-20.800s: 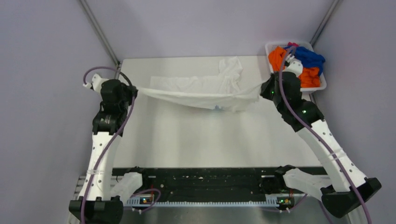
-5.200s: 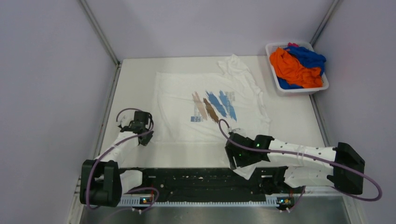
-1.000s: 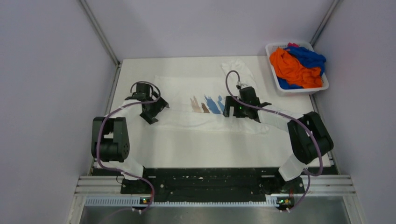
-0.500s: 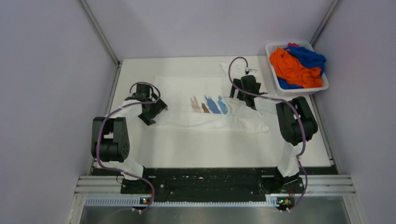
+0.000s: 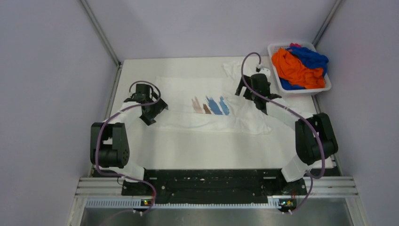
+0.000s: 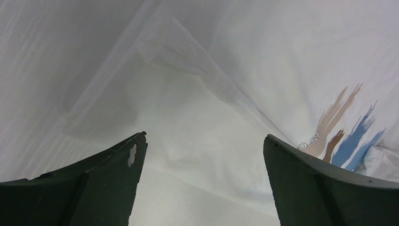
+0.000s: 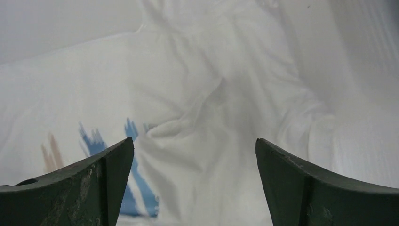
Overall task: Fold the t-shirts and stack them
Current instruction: Fold the flattened tshirt in 1/3 of the way
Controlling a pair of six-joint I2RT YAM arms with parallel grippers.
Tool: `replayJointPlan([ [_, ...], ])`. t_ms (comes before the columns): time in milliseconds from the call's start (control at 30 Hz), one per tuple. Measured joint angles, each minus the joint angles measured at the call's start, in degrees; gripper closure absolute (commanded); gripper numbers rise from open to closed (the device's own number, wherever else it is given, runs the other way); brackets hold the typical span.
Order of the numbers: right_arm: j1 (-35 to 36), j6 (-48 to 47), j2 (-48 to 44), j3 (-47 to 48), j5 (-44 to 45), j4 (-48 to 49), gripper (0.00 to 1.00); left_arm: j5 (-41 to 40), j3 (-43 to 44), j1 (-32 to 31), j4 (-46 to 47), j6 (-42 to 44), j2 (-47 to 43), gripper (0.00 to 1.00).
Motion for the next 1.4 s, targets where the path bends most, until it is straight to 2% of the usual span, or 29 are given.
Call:
replayJointPlan([
  [100,4.92,2.1,-5.53,-5.09,-0.15,-1.22,0.01,0.04,0.2,-0.48,0.28,-0.02,-0.17,0.02],
  [200,9.25,4.13,-7.08,-9.22,-1.66,-1.66,0.01,0.07,0.46,-1.29,1.07,-0.17,-0.04,0.02],
  [433,10.03,7.89,-5.09,-15.15,-2.29,-4.66,0.01,0.66,0.35,-2.4,4.37,-0.92,5.14,0.03],
  [567,11.19,9.94,-7.67,-19.08,-1.6,-2.89,0.01,0.87,-1.73,-2.38,6.14,-1.75,3.48,0.03],
  [800,15.04,13.62,-19.54,-28.74,-0.24,-6.78,0.01,0.46,-13.84,-3.48,6.6,-4.68,-8.26,0.04],
  [1067,15.41,17.14,-31.95,-34.99,0.11,-15.67,0.01,0.59,-27.43,-6.23,6.12,-10.38,-25.27,0.05],
  [1233,15.41,18.18,-36.76,-36.72,1.09,-20.09,0.01,0.26,-30.58,-11.43,2.73,-14.75,-31.87,0.05],
  [1400,15.39,18.56,-37.29,-36.68,4.63,-22.67,0.01,-2.21,-30.77,-17.09,-4.09,-20.11,-34.97,0.04],
])
